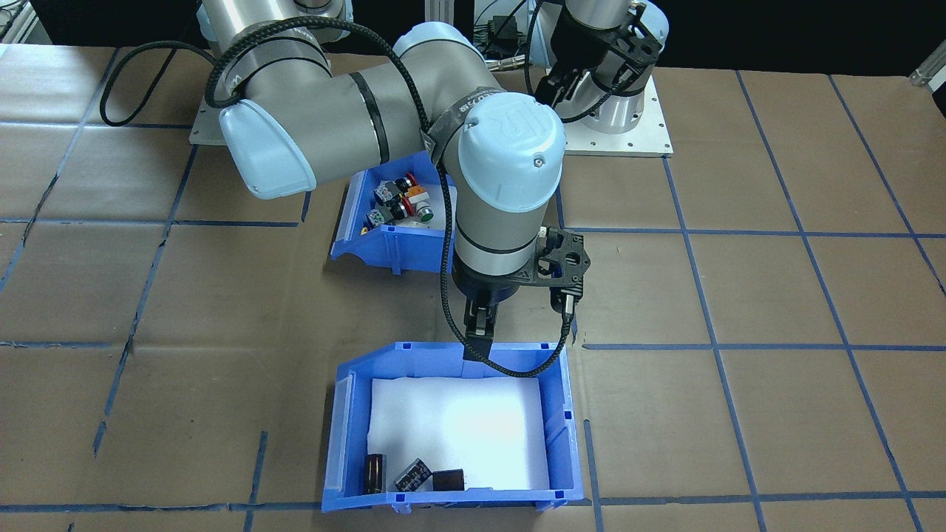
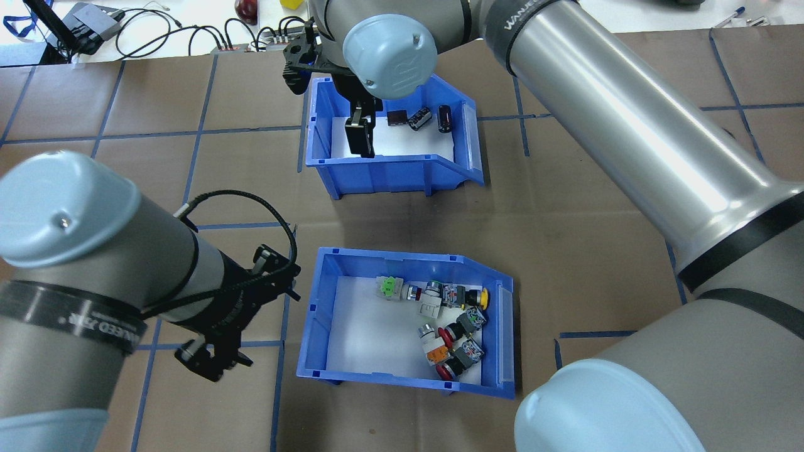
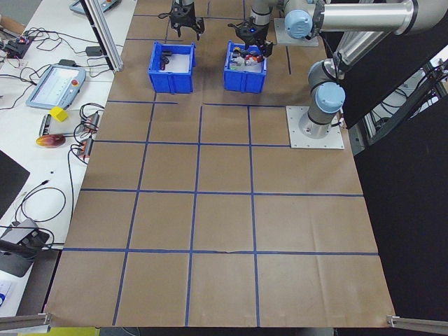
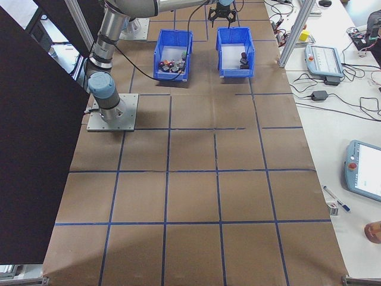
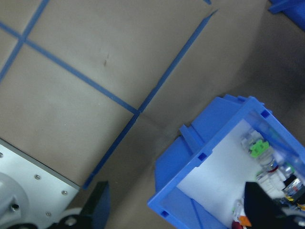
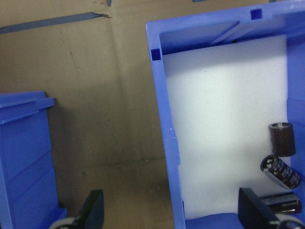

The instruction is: Place button box in front

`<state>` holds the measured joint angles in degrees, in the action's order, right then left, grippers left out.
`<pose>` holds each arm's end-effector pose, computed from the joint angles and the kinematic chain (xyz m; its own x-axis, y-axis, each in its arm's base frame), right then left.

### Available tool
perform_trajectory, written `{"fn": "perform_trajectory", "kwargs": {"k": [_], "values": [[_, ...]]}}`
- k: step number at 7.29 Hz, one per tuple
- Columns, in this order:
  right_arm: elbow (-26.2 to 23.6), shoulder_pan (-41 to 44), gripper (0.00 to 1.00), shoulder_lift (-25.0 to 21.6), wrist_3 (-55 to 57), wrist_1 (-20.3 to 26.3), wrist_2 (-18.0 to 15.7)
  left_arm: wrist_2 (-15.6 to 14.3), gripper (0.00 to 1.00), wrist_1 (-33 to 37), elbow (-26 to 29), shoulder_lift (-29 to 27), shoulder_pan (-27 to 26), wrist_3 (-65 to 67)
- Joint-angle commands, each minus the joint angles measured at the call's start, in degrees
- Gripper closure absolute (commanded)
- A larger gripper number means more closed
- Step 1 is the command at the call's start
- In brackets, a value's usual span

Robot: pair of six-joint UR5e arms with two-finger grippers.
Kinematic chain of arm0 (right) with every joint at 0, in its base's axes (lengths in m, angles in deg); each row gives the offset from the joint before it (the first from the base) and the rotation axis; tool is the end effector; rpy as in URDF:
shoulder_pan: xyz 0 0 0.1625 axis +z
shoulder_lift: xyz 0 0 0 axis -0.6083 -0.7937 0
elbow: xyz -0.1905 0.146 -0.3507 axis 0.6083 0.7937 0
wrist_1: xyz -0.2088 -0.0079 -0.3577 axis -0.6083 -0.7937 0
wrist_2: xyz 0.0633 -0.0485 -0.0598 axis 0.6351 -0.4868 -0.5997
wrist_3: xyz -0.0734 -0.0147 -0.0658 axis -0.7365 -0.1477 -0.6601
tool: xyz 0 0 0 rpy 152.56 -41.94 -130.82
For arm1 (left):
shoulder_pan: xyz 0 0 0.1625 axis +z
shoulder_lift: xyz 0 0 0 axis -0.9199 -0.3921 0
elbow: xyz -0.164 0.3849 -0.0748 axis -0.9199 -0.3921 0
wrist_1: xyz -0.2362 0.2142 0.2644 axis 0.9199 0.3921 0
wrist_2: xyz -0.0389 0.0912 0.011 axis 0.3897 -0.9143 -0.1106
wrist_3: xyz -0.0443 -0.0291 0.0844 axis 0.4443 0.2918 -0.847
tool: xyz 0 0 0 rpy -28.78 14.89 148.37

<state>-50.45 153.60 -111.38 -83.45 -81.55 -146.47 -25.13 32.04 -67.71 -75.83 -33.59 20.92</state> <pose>0.4391 -0.5959 0.3799 -0.1086 -0.9941 -0.0016 -0.9939 0.1085 0.0194 -0.1988 -0.2800 0.4070 -0.5056 -0.8627 0.0065 -0.8565 0.5029 0.1164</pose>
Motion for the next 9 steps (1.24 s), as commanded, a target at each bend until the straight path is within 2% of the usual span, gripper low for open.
{"fn": "perform_trajectory", "kwargs": {"k": [1, 2, 3, 4, 6, 7, 9], "values": [[-0.55, 1.37, 0.00, 2.67, -1.71, -0.30, -0.08, 0.61, 0.01, -1.18, -2.45, 0.31, -6.01, 14.78], [-1.16, 1.81, 0.00, 3.29, -1.54, -3.78, -0.17, 0.79, 0.01, -3.80, -3.33, 0.04, -8.63, 27.17], [-2.64, 1.82, 0.00, 4.17, -1.45, -7.04, -0.17, 0.36, 0.01, -8.87, -6.82, -0.05, -14.14, 34.25], [-4.05, 1.82, 0.00, 5.05, -1.27, -10.55, -0.35, -0.08, 0.01, -15.45, -10.94, -0.31, -17.50, 39.46], [-6.69, 1.38, 0.01, 5.50, -1.45, -11.64, -0.70, -0.26, 0.01, -18.76, -12.04, -5.02, -18.50, 40.74], [-7.57, 1.29, 0.07, 5.41, -1.18, -11.73, -1.74, -0.26, 0.02, -22.07, -12.30, -8.71, -20.07, 40.74], [-7.58, 1.29, 0.48, 5.23, -1.53, -11.73, -1.76, -0.70, 0.03, -25.61, -12.48, -12.60, -21.58, 40.83]]}}
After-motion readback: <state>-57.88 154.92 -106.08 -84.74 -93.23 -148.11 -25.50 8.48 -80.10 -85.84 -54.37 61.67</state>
